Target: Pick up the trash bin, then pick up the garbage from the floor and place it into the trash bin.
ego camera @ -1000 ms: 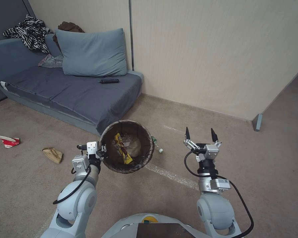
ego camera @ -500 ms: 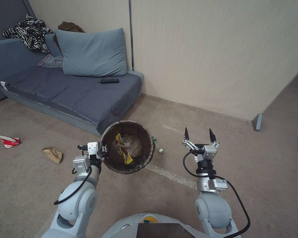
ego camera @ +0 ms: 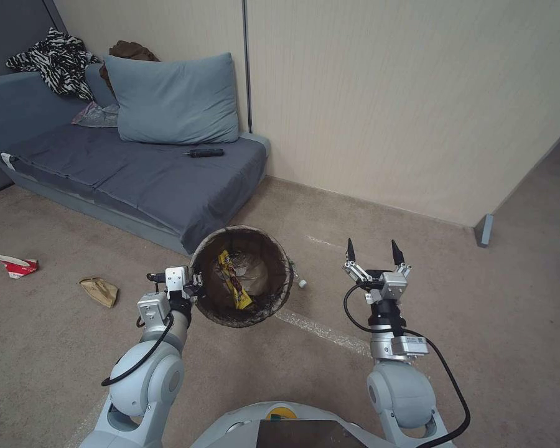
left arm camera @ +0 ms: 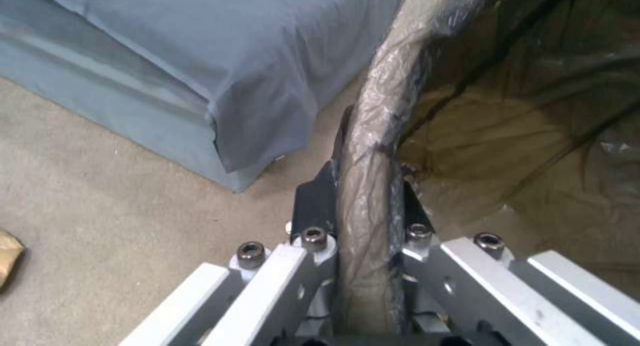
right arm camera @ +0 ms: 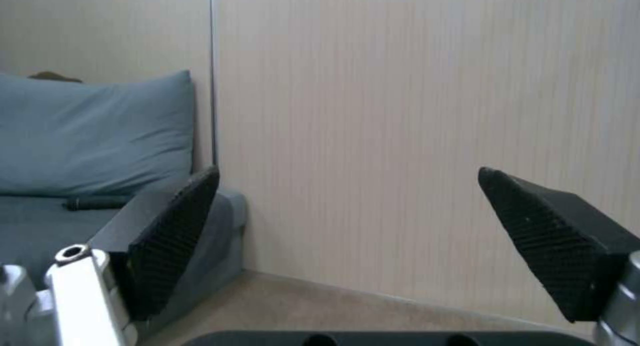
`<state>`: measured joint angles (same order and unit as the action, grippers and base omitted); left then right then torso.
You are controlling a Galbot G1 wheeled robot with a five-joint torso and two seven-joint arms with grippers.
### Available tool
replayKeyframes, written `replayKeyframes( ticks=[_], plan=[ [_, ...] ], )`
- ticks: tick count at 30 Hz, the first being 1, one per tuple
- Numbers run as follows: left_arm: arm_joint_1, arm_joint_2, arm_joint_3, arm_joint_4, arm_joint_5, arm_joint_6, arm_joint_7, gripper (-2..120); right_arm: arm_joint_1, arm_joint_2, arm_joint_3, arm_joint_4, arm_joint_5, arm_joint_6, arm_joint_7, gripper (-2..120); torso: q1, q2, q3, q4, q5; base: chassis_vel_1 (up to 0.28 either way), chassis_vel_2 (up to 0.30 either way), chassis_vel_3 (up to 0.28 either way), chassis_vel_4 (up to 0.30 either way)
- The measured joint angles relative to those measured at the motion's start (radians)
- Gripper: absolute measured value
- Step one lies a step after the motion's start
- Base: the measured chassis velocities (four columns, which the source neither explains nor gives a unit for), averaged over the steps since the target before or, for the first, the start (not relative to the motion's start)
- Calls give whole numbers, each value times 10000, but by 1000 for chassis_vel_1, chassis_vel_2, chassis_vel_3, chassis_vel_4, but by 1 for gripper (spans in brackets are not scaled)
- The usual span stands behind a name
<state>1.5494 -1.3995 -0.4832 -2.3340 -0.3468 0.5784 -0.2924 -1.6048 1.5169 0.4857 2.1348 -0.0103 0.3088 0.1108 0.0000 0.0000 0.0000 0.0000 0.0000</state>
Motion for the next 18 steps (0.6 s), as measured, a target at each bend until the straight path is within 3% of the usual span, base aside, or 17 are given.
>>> replayKeyframes(
  ticks=[18],
  plan=[
    [12,-18,0,-56,-12,0,2,4,23,-3,51,7,57,-14,-41,92,0,0,0,0,0,0,0,0,0]
  ],
)
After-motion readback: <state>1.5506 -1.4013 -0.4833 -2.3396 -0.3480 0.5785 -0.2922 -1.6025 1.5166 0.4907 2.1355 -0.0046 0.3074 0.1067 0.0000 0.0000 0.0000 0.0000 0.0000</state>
